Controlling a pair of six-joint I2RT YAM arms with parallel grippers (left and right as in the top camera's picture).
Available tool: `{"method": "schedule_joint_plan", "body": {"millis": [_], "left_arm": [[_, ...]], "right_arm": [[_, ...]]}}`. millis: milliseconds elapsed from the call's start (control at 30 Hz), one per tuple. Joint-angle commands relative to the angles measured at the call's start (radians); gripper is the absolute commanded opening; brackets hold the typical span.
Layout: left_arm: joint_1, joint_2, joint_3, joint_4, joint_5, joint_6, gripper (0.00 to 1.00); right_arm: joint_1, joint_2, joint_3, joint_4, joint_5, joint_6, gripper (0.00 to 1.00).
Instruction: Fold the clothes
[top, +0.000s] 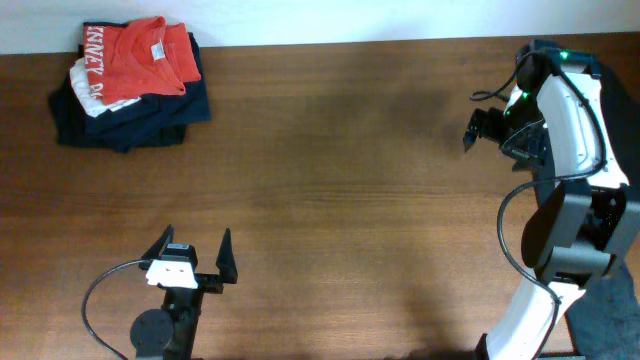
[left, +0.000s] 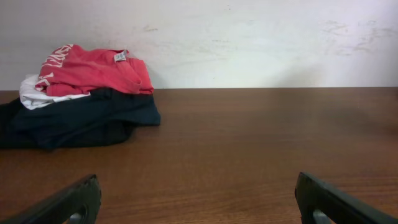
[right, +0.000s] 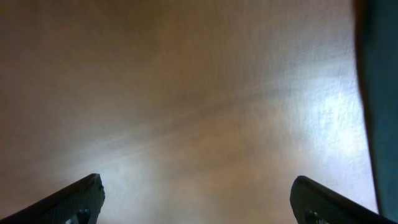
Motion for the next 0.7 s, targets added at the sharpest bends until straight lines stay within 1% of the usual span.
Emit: {"method": "schedule_joint_plan", "body": {"millis": [0, 33, 133, 167, 233, 300, 367, 433, 467, 500, 667], "left_arm": [[-0.005, -0.007, -0.006, -0.003, -0.011, 0.019, 0.99], [-0.005, -0.007, -0.006, -0.003, -0.011, 0.019, 0.99], [-0.005, -0.007, -0.006, -0.003, -0.011, 0.019, 0.99], [-0.005, -0.007, -0.006, -0.003, -0.011, 0.019, 0.99], [-0.005, -0.007, -0.006, -0.003, -0.011, 0.019, 0.99], [-0.005, -0.007, -0.006, -0.003, -0.011, 0.019, 0.99], [-0.005, -0.007, -0.006, -0.003, -0.011, 0.019, 0.99], [-0.005, -0.007, -0.006, -0.003, -0.011, 0.019, 0.99], [-0.005, -0.007, -0.006, -0.003, -0.011, 0.019, 0.99], [-0.005, -0.007, -0.006, -0.003, -0.011, 0.019, 0.99], [-0.005, -0.007, -0.006, -0.003, -0.011, 0.019, 0.99]], "right_arm": [[-0.002, -0.158, 0.013, 0.034, 0.079, 0.005, 0.99], [-0.001, -0.238, 0.013, 0.069, 0.102, 0.005, 0.99], [0.000, -0.341, 0.013, 0.145, 0.132, 0.004, 0.99], [0.003, -0.407, 0.013, 0.168, 0.161, 0.004, 0.99], [0.007, -0.506, 0.000, 0.168, 0.226, 0.005, 0.99], [0.006, -0.568, -0.026, 0.186, 0.245, 0.004, 0.99], [0.007, -0.710, -0.151, 0.256, 0.240, 0.006, 0.99], [0.019, -0.824, -0.273, 0.282, 0.230, 0.021, 0.99], [0.034, -0.895, -0.355, 0.310, 0.231, 0.047, 0.99], [0.061, -1.011, -0.496, 0.419, 0.231, 0.045, 0.99], [0.117, -1.359, -0.940, 0.797, 0.212, 0.042, 0.99]]}}
